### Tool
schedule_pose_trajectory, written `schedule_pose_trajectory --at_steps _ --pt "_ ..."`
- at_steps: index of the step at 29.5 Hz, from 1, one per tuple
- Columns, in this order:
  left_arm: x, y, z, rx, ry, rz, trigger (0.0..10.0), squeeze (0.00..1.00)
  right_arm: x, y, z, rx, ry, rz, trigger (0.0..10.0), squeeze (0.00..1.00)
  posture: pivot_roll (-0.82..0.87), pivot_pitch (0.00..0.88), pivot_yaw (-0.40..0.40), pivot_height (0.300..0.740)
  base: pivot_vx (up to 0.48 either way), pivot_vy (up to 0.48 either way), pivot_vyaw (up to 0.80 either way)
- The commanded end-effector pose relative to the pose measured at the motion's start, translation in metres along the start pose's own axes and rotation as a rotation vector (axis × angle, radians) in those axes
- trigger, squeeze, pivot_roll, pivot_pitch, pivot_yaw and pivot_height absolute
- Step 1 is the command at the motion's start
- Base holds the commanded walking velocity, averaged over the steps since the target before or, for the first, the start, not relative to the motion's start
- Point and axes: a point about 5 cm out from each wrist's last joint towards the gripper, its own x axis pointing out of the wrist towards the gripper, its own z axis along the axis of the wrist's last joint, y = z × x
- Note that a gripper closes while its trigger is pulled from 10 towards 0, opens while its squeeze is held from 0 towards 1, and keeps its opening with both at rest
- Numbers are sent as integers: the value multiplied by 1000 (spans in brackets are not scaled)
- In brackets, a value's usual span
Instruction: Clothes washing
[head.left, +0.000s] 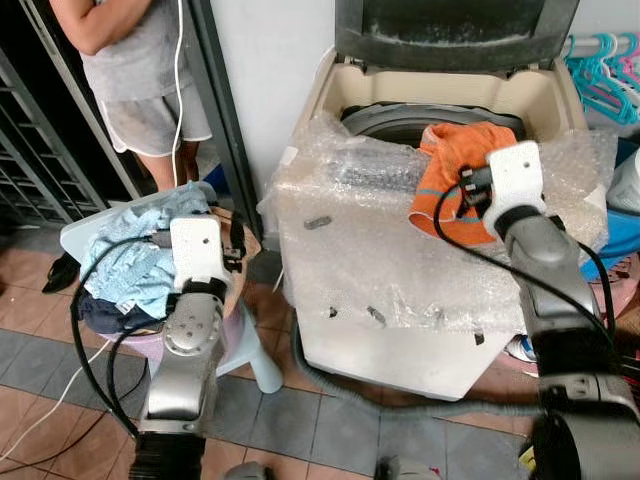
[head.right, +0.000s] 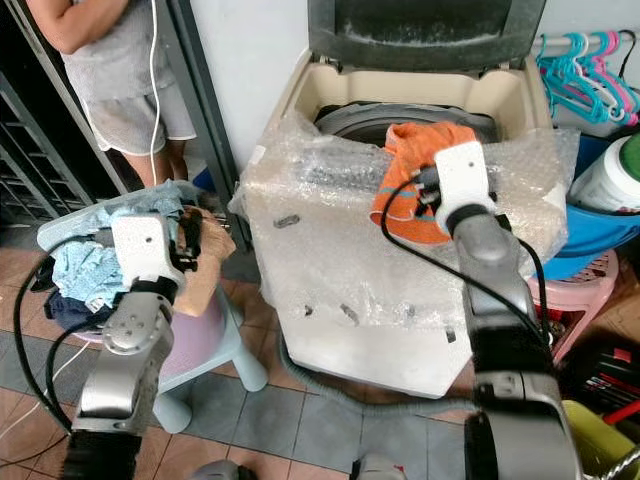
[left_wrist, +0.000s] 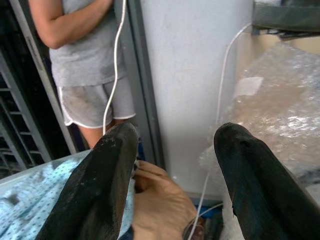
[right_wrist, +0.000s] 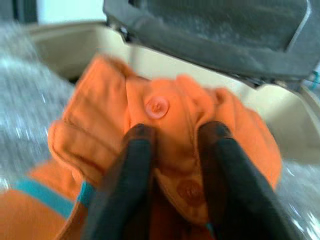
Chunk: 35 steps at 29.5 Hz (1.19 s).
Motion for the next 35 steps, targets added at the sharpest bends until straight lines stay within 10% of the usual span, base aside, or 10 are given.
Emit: schedule_pose_trajectory --at_steps 1,7,16,17,18,27,35 --pt "-1 7 2 18 -2 30 10000 0 6 8 6 39 -2 36 0 0 -25 0 70 740 0 0 0" --pt "-2 2 -2 10 10 21 10000 0 24 27 33 138 -92 44 0 0 -27 0 67 740 0 0 0" --pt "-2 -4 1 0 2 12 10000 0 29 31 148 83 -565 8 0 0 -20 0 67 740 0 0 0" --pt "-2 -3 1 -8 -5 21 10000 0 27 31 147 67 -573 15 4902 153 -20 0 67 740 0 0 0" --pt "-4 -1 1 -20 -7 31 10000 0 21 31 137 73 -565 38 10000 1000 -27 0 61 740 0 0 0" --pt "-7 -4 -1 -27 5 14 10000 0 -32 10 47 -82 -396 -84 10000 1000 -46 0 66 740 0 0 0" --pt "-7 -9 -3 -40 15 -8 10000 0 -69 28 -12 -64 -172 -108 10000 1000 -53 0 73 740 0 0 0"
